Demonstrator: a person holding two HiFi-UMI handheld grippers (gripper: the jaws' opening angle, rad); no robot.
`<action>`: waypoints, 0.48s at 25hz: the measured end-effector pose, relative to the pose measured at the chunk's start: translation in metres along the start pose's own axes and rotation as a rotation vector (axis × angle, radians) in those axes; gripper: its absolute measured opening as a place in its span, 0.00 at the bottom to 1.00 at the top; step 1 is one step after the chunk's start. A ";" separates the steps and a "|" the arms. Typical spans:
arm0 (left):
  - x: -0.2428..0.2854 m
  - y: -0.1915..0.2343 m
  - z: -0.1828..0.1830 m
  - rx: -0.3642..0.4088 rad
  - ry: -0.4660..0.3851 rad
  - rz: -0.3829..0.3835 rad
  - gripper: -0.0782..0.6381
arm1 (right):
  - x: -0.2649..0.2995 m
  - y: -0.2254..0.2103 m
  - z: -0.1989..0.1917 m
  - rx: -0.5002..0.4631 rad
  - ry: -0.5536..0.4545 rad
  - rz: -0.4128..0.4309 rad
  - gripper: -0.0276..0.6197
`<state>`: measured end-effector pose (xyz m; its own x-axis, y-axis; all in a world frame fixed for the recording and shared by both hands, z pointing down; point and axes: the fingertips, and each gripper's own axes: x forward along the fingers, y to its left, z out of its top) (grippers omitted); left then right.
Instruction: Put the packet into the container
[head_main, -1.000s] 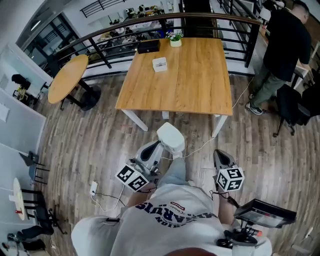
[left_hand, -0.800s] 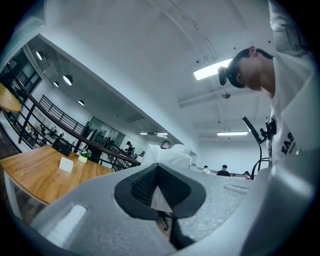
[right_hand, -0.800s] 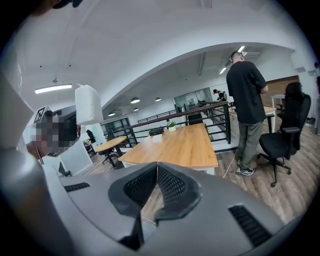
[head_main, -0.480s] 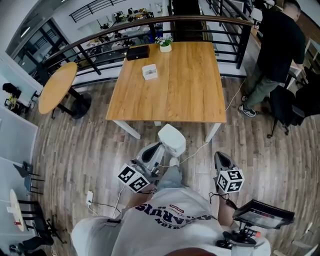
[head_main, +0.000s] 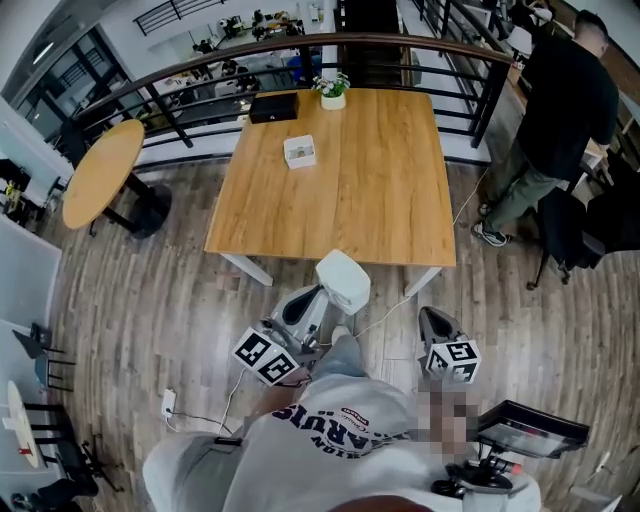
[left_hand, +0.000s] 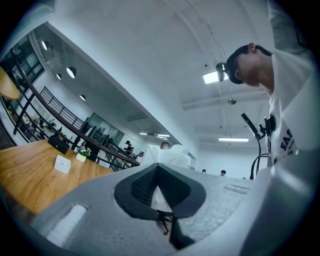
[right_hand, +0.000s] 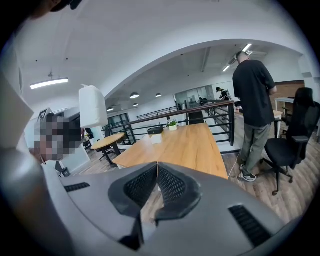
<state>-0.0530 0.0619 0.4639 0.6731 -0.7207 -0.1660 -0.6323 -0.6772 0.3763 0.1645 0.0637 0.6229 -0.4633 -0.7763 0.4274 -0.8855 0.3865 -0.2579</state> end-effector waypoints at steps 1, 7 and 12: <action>0.004 0.010 0.004 0.004 0.000 0.000 0.11 | 0.008 0.000 0.009 -0.001 -0.002 -0.006 0.06; 0.033 0.072 0.030 -0.011 -0.009 -0.019 0.11 | 0.051 -0.001 0.065 -0.011 -0.011 -0.058 0.06; 0.050 0.117 0.052 -0.027 -0.021 -0.049 0.11 | 0.083 0.004 0.105 -0.028 -0.019 -0.101 0.06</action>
<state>-0.1134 -0.0615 0.4525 0.6946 -0.6898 -0.2042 -0.5879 -0.7079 0.3915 0.1259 -0.0515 0.5659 -0.3708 -0.8212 0.4337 -0.9286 0.3192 -0.1894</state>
